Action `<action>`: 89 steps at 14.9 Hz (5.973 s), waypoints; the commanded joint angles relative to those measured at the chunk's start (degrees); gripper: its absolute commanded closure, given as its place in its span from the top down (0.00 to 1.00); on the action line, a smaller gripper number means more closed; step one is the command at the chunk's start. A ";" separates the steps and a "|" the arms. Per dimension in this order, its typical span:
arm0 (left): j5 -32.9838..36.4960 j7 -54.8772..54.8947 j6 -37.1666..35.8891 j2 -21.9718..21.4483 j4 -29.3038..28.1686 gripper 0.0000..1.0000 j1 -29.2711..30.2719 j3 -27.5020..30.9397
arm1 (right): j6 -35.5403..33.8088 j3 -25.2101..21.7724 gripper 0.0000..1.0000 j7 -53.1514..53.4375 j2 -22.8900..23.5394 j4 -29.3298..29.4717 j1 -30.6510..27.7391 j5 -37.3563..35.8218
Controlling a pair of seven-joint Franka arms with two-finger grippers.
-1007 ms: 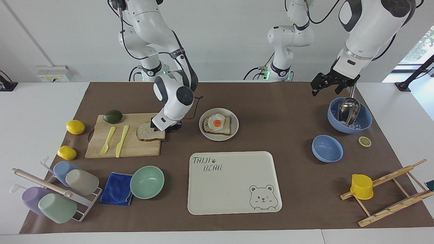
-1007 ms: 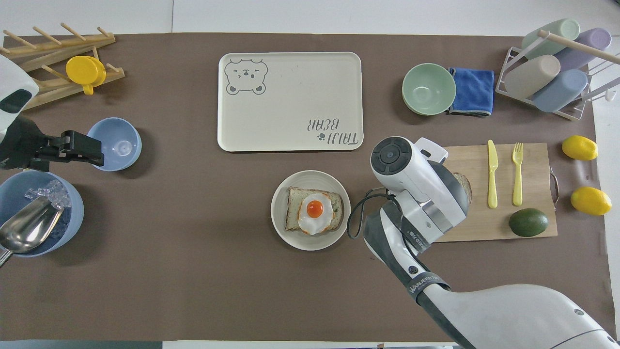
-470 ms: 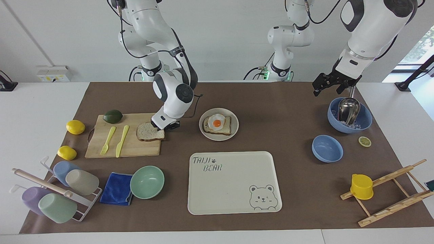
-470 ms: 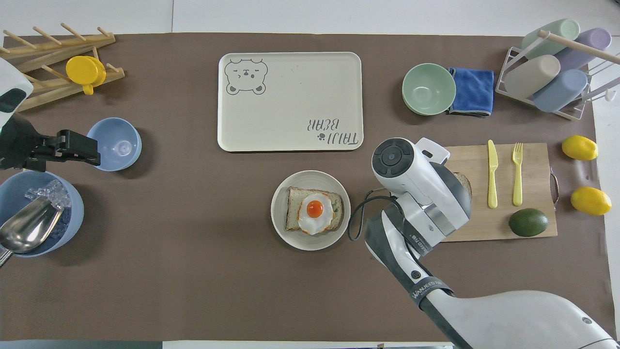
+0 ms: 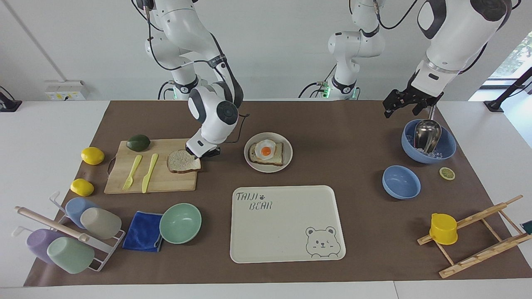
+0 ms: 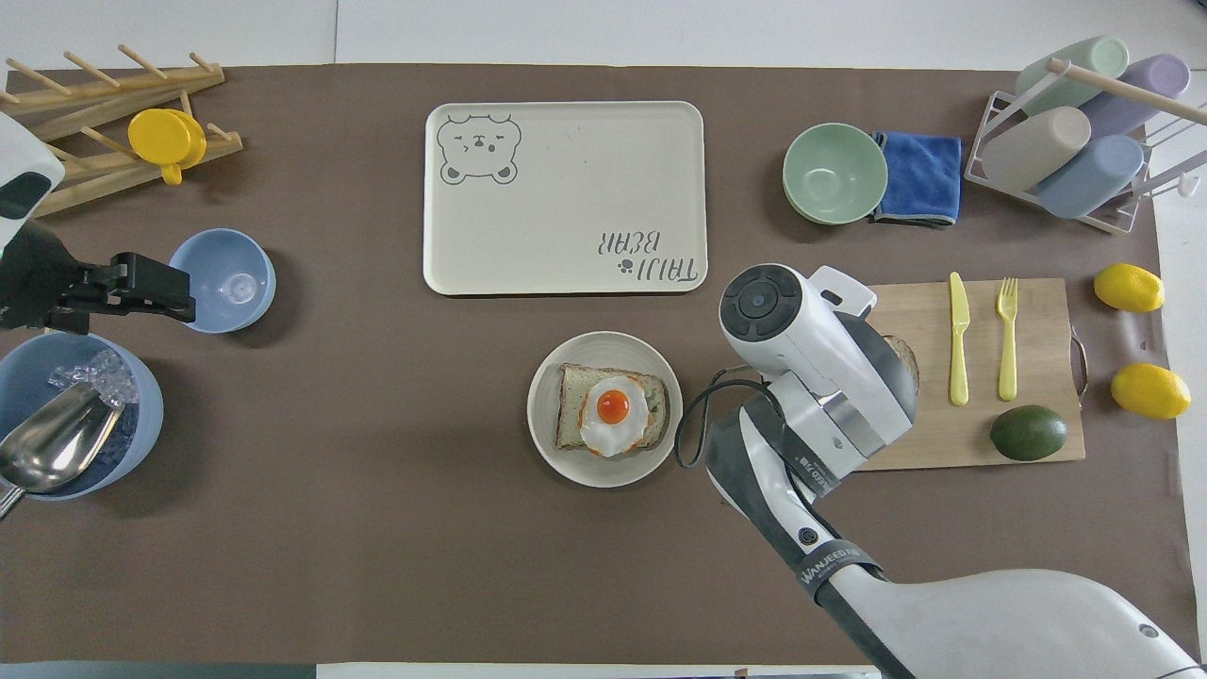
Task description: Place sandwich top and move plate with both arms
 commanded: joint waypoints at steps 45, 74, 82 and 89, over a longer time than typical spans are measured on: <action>-0.12 0.53 0.91 -1.41 -1.69 1.00 7.74 -0.07 | -8.22 1.21 0.00 26.97 16.70 34.16 19.71 17.24; -0.12 0.18 10.93 -5.28 -12.40 1.00 3.54 -0.86 | -13.92 1.21 1.00 -4.02 0.18 29.94 -1.72 20.58; -1.78 -0.17 18.56 -5.28 -20.75 1.00 -6.56 -0.95 | -25.15 0.68 1.00 -18.08 -9.31 29.94 -16.93 24.89; -3.72 -8.08 33.94 2.62 -26.21 1.00 -18.78 -0.95 | -32.90 0.42 1.00 -28.93 -13.71 28.36 -23.27 23.92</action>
